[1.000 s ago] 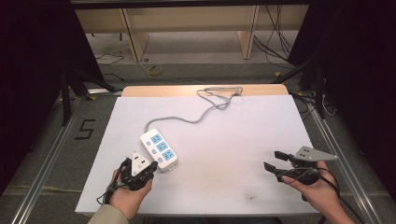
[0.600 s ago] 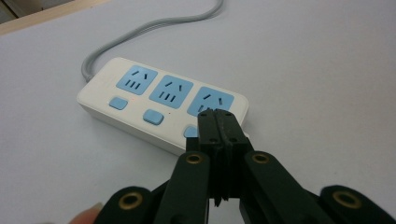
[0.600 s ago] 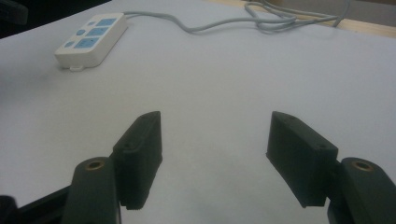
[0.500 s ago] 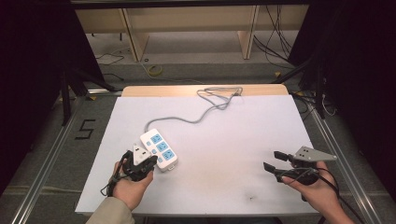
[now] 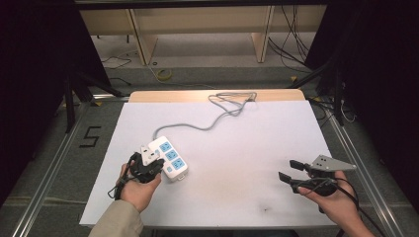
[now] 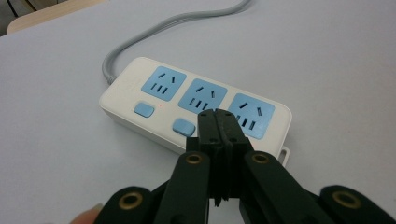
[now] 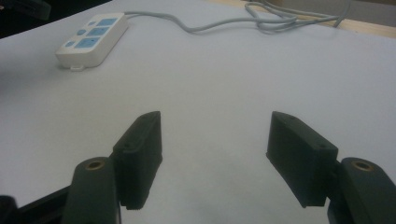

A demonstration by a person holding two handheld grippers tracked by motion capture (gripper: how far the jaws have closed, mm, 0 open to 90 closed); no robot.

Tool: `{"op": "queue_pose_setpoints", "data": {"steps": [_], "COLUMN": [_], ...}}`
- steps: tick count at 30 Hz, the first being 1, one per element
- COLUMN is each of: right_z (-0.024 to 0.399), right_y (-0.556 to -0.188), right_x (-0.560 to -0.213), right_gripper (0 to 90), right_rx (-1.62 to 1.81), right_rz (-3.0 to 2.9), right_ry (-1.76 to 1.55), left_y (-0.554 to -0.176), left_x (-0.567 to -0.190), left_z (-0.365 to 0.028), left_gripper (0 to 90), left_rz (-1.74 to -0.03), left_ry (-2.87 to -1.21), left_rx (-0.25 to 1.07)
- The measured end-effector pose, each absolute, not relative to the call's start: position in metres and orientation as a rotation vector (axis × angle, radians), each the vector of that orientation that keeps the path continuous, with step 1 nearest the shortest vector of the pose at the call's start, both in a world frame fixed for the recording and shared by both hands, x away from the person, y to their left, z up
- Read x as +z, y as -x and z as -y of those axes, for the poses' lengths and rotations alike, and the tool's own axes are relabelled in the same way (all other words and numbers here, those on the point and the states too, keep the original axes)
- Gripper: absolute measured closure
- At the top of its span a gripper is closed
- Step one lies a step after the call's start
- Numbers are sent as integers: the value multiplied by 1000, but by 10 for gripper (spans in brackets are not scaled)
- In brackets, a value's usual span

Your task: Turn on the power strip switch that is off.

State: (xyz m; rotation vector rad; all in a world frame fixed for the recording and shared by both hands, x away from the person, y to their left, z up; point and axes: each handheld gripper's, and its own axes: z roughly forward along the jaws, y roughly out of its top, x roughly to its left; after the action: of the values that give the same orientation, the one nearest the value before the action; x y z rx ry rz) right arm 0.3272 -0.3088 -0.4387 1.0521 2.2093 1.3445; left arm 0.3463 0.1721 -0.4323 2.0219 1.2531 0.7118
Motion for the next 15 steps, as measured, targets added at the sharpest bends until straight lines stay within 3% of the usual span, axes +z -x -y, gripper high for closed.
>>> {"op": "queue_pose_setpoints", "data": {"steps": [15], "right_z": [309], "right_y": [-327], "right_x": [-439], "right_gripper": [359], "right_rx": [1346], "right_rz": [-2209], "right_ry": [-1054], "left_y": [-358], "left_x": [-435], "left_z": [-176], "left_gripper": [900], "left_rz": [-1271], "left_ry": [-2074], "left_rx": [717]}}
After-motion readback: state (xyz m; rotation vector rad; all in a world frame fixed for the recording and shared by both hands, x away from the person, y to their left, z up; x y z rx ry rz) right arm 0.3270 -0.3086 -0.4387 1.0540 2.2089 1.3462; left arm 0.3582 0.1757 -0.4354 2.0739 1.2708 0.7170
